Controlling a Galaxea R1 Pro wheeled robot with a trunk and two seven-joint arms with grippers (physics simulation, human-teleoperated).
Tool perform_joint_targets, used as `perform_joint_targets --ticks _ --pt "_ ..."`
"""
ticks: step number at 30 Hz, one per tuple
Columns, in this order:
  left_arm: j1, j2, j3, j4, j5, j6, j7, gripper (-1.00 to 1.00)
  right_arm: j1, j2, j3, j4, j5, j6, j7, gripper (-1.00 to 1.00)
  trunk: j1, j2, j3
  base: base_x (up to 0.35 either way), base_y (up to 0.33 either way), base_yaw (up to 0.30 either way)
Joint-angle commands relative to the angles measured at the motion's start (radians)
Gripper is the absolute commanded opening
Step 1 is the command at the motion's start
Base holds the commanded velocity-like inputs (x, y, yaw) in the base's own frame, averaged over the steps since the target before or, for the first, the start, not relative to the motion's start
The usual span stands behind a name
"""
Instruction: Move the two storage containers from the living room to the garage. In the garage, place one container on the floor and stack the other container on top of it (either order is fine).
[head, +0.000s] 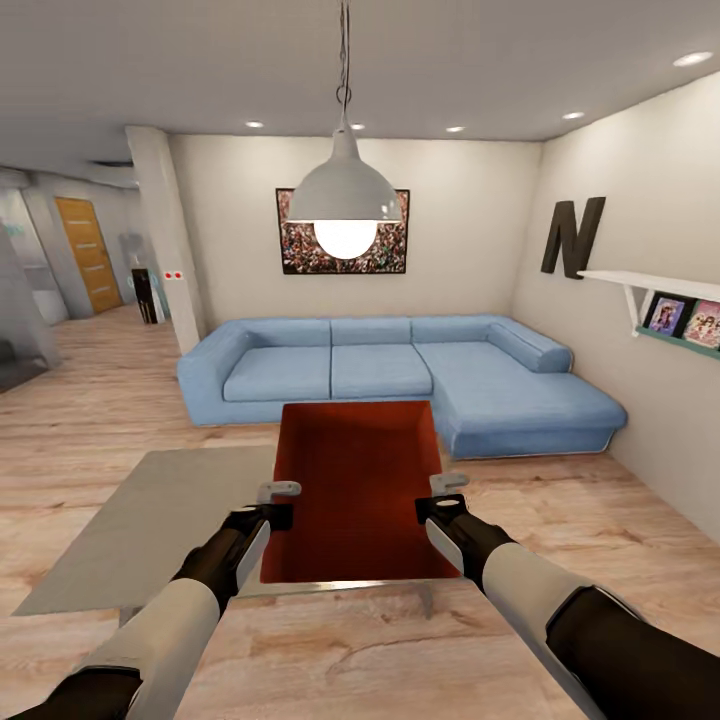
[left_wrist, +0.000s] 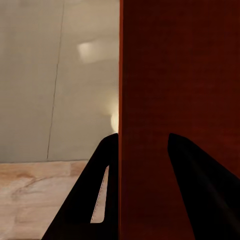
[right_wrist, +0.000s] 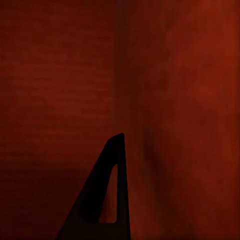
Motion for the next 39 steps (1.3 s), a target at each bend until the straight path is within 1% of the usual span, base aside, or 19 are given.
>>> perform_joint_targets --ticks 1,39 --pt "0.000 0.001 0.017 0.000 0.004 0.005 0.008 -1.00 -0.001 -0.014 -0.022 -0.004 0.029 -0.060 -0.035 -1.00 0.000 -0.001 0.000 0.000 0.000 0.295" --pt "0.000 0.000 0.015 0.000 0.004 0.005 0.008 -1.00 -0.001 -0.015 -0.022 -0.004 0.029 -0.060 -0.035 -1.00 0.000 -0.001 0.018 0.000 0.000 0.295"
